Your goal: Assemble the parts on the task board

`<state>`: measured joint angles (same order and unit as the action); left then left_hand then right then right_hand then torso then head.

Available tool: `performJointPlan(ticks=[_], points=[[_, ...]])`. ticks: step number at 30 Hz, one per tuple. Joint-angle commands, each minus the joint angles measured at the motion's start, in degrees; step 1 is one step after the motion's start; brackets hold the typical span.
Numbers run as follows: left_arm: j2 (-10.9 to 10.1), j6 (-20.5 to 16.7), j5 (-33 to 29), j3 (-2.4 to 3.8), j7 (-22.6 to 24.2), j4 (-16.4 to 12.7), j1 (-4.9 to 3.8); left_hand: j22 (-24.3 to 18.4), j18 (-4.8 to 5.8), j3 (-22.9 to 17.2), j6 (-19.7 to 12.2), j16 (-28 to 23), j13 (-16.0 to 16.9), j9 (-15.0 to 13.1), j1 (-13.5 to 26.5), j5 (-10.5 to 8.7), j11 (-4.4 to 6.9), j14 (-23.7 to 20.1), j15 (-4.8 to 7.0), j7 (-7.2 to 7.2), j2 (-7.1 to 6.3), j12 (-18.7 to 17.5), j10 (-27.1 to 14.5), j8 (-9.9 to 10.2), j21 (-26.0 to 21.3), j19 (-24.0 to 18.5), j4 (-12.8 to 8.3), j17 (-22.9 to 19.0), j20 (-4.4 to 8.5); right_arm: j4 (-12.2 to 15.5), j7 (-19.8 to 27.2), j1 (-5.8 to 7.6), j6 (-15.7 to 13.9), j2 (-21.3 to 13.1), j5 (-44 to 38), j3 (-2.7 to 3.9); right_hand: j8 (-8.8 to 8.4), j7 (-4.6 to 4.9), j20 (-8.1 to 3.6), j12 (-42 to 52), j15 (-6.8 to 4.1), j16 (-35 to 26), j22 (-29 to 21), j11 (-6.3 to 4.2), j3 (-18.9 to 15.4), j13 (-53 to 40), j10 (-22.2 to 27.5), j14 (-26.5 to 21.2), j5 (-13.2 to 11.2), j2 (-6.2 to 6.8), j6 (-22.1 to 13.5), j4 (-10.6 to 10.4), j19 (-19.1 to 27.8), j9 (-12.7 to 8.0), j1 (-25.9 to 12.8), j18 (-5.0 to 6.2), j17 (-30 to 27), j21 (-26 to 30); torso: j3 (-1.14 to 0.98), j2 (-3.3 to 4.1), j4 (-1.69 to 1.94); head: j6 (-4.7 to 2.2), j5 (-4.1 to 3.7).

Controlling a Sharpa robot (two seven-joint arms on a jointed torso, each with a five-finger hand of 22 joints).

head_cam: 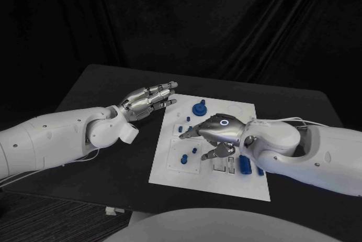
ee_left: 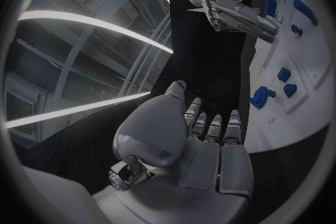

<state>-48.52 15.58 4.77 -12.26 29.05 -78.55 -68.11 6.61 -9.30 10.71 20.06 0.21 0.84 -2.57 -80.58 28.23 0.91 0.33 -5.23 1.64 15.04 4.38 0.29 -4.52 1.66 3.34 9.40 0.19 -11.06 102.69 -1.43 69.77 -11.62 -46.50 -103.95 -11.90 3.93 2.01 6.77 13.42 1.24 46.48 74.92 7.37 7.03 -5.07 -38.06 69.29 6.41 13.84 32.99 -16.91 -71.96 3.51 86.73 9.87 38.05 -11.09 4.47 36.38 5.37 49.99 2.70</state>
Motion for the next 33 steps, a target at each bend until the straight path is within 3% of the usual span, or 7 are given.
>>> performJointPlan(ticks=[1,5,7,10,15,25,33], points=[[0.0,0.7,-0.1,0.05,0.6,-0.1,0.12,0.0,-0.54,0.1,0.3,0.0,0.0,-0.1,0.0,0.2,-0.27,0.0,-0.18,0.06,0.41,0.1,0.1,-0.3,0.0,0.1,-0.3,0.0,0.03,2.2,2.5,2.32,-9.2,-3.1,12.2,0.04,1.24,1.18,0.18,3.4,-0.07,0.9,1.1,0.17,1.2,-0.8,-0.7,-0.4,0.5,-1.85,4.4,0.1,-0.3,0.5,0.5,0.38,-0.2,0.2,-0.01,-0.02,0.01,0.01,-0.36],[-0.1,0.6,-0.1,0.05,0.6,-0.1,0.13,0.0,-0.54,0.1,0.4,0.1,0.0,-0.1,0.0,0.2,-0.29,0.0,-0.19,0.07,0.41,0.1,0.1,-0.3,0.0,0.1,-0.4,0.0,0.03,3.8,4.4,5.45,-13.5,-7.0,19.9,0.04,4.97,6.7,-0.15,17.6,-0.11,2.8,1.4,-1.89,3.0,-6.5,-12.3,0.7,4.3,-4.74,14.8,1.6,-1.9,2.0,2.3,0.57,-0.5,-0.8,-0.01,-0.04,-0.01,0.01,-0.83],[-0.1,0.5,-0.1,0.05,0.6,-0.1,0.13,0.0,-0.54,0.1,0.4,0.1,0.0,-0.1,0.0,0.2,-0.29,0.0,-0.19,0.07,0.41,0.1,0.1,-0.3,0.0,0.1,-0.4,0.0,0.03,3.9,4.4,6.84,-14.4,-8.6,22.9,0.03,6.01,6.76,-0.73,24.1,-0.59,3.0,1.4,-2.84,2.9,-10.2,-13.0,0.6,4.9,-4.97,17.8,2.1,-2.0,2.5,2.2,0.79,-0.8,-0.9,-0.01,-0.05,-0.02,0.01,-1.21],[-0.1,0.3,-0.1,0.05,0.6,-0.1,0.13,0.0,-0.54,0.1,0.5,0.1,0.1,-0.1,0.0,0.21,-0.31,0.1,-0.19,0.1,0.39,0.2,0.1,-0.4,0.0,0.1,-0.4,0.0,0.03,3.4,3.3,8.23,-14.7,-10.6,25.8,0.03,7.35,5.79,-1.3,37.8,-1.55,3.8,1.5,-4.24,3.1,-18.8,-13.2,0.9,5.4,-5.98,22.1,2.2,-2.3,3.5,1.3,0.54,-1.1,-2.1,0.0,-0.04,-0.02,0.01,-2.03],[-0.1,0.2,-0.1,0.05,0.6,-0.1,0.13,0.0,-0.54,0.1,0.6,0.1,0.1,-0.1,0.1,0.22,-0.32,0.1,-0.19,0.11,0.38,0.3,0.1,-0.4,0.0,0.1,-0.4,0.0,0.03,1.3,-3.8,9.04,-9.3,-12.2,26.1,0.01,10.18,2.61,-4.09,74.7,-4.6,40.6,10.0,-7.04,1.7,-78.6,-47.3,19.6,5.5,-7.18,28.2,0.5,-14.5,5.7,-5.3,-5.92,47.4,-51.9,0.02,-0.05,0.01,0.01,-3.19],[0.1,0.5,-0.1,0.05,0.5,0.2,0.15,0.0,-0.54,0.1,0.6,0.1,0.1,-0.1,0.1,0.24,-0.39,0.1,-0.21,0.16,0.4,0.3,0.1,-0.4,0.0,0.1,-0.5,0.0,-0.04,-0.5,-20.9,6.91,10.2,-12.9,16.9,0.0,12.22,-0.68,-6.05,76.6,-6.98,43.5,13.5,-9.63,2.6,-84.9,-51.9,20.7,4.0,-6.04,37.4,0.0,-16.7,9.7,-33.6,-8.64,51.9,-72.2,0.11,-0.19,-0.04,0.01,-4.05],[0.1,0.7,-0.1,0.05,0.6,0.7,0.49,-0.2,-0.55,0.0,0.6,0.1,0.2,-0.1,0.1,0.29,-0.58,0.0,-0.2,0.29,0.51,0.7,0.2,-0.5,0.0,0.0,-0.6,0.0,-0.14,-0.3,-29.3,5.04,22.2,-13.8,16.4,-0.01,12.62,-1.37,-7.19,76.6,-8.05,43.5,14.5,-10.21,3.0,-84.9,-51.9,20.7,-2.2,-5.34,39.4,-0.1,-17.5,13.2,-38.8,-9.44,51.9,-76.9,0.03,0.04,-0.1,0.01,-4.51]])
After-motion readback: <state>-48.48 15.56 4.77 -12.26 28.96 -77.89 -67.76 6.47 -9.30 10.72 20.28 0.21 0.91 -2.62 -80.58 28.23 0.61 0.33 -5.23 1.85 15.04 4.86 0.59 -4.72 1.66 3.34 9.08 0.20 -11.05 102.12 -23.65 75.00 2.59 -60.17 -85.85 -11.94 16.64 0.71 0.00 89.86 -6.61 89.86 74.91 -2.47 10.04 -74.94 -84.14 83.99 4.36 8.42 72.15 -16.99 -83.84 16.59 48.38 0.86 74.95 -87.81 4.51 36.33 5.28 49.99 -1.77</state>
